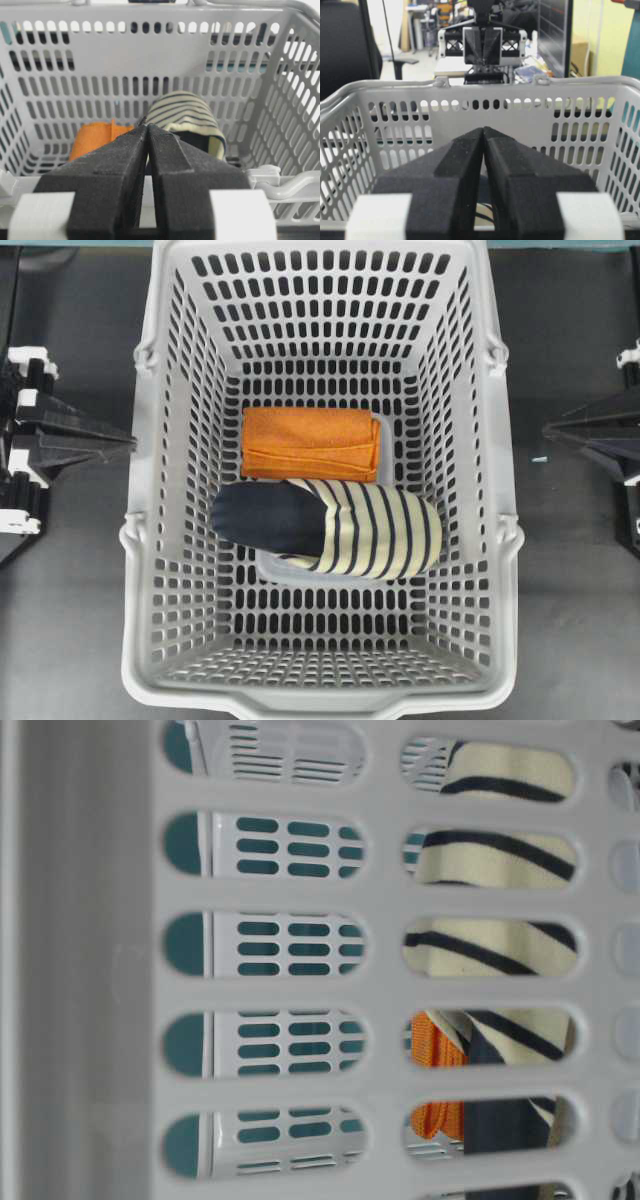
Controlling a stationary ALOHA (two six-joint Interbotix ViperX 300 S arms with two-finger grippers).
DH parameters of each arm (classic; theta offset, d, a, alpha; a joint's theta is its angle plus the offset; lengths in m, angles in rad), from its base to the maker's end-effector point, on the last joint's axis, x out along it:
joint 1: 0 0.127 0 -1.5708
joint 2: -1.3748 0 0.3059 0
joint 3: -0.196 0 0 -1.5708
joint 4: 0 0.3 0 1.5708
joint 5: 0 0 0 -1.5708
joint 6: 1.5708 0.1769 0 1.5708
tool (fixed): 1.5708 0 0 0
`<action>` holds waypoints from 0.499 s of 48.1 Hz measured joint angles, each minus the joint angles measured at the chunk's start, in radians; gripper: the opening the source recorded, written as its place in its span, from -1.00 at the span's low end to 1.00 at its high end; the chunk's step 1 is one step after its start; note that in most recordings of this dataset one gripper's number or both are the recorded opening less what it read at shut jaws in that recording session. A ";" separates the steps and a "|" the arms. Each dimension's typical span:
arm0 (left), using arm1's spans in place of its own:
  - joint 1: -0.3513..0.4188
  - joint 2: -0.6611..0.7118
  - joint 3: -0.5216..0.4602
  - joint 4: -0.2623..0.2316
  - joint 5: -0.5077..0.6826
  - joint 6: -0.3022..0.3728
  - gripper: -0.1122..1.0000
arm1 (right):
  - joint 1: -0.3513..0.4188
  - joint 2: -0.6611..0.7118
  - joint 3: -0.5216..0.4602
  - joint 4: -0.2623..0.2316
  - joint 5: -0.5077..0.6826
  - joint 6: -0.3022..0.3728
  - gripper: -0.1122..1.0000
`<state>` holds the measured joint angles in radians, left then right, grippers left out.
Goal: Pick up the slipper from the shopping basket with the left arm.
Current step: 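Move the left gripper down into the basket toward the striped slipper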
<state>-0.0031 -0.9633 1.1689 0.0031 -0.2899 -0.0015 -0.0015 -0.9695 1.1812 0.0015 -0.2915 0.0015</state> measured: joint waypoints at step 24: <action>-0.044 0.308 -0.489 0.038 0.627 -0.011 -0.80 | 0.017 -0.041 -0.028 0.006 0.075 0.028 -0.79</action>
<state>-0.0476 -0.6550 0.6796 0.0414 0.3375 -0.0123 0.0153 -1.0109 1.1536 0.0077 -0.2163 0.0291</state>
